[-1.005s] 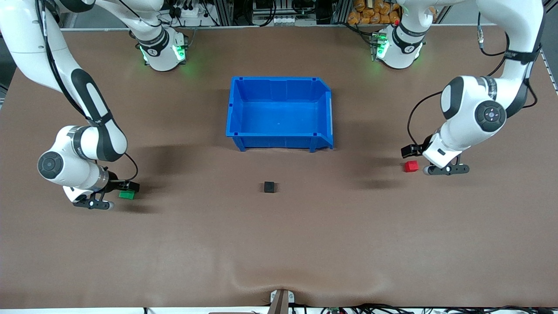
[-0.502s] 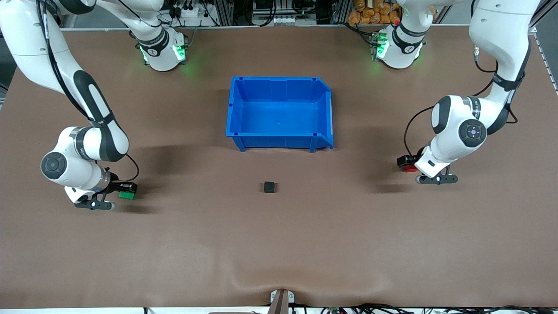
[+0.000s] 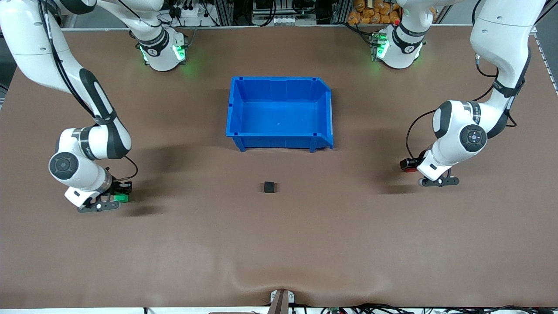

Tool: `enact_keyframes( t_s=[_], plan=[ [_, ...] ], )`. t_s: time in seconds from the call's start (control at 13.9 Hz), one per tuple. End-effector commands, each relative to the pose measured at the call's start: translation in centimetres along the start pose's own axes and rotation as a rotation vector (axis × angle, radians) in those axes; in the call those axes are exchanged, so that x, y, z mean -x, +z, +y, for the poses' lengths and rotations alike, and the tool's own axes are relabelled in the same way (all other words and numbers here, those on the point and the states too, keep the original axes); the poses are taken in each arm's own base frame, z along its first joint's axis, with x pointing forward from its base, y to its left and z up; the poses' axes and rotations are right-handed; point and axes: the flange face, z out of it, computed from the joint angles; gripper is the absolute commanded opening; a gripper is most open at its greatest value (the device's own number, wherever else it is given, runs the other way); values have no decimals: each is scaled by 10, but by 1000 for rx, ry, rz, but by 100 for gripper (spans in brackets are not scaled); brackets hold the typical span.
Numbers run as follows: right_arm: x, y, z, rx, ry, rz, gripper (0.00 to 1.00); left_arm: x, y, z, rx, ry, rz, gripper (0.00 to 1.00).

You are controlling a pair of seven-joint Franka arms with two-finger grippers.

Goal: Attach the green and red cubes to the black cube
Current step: 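Grasp the green cube with the right gripper while the left gripper grasps the red cube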

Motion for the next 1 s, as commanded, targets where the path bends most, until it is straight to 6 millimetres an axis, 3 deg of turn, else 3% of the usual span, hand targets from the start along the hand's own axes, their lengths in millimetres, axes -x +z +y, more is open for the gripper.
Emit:
enact_keyframes(
  t_s=[0.0, 0.14, 0.29, 0.65, 0.79, 0.93],
  plan=[
    [-28, -19, -44, 27, -216, 41, 0, -4, 3, 1, -12, -9, 10, 57],
    [-46, -38, -68, 42, -384, 79, 0, -4, 5, 2, -19, 1, 9, 39],
    [-55, -49, -80, 52, -550, 101, 0, -4, 7, 3, -19, -29, 6, 2],
    [-76, -73, -109, -100, -776, 219, 0, -25, -17, 19, -4, -206, 61, 0],
    [-85, -76, -121, -158, -863, 278, 0, -32, -26, 49, 9, -302, 85, 0],
    [-99, -83, -156, -171, -984, 327, 0, -45, -35, 79, 25, -383, 97, 0]
  ],
)
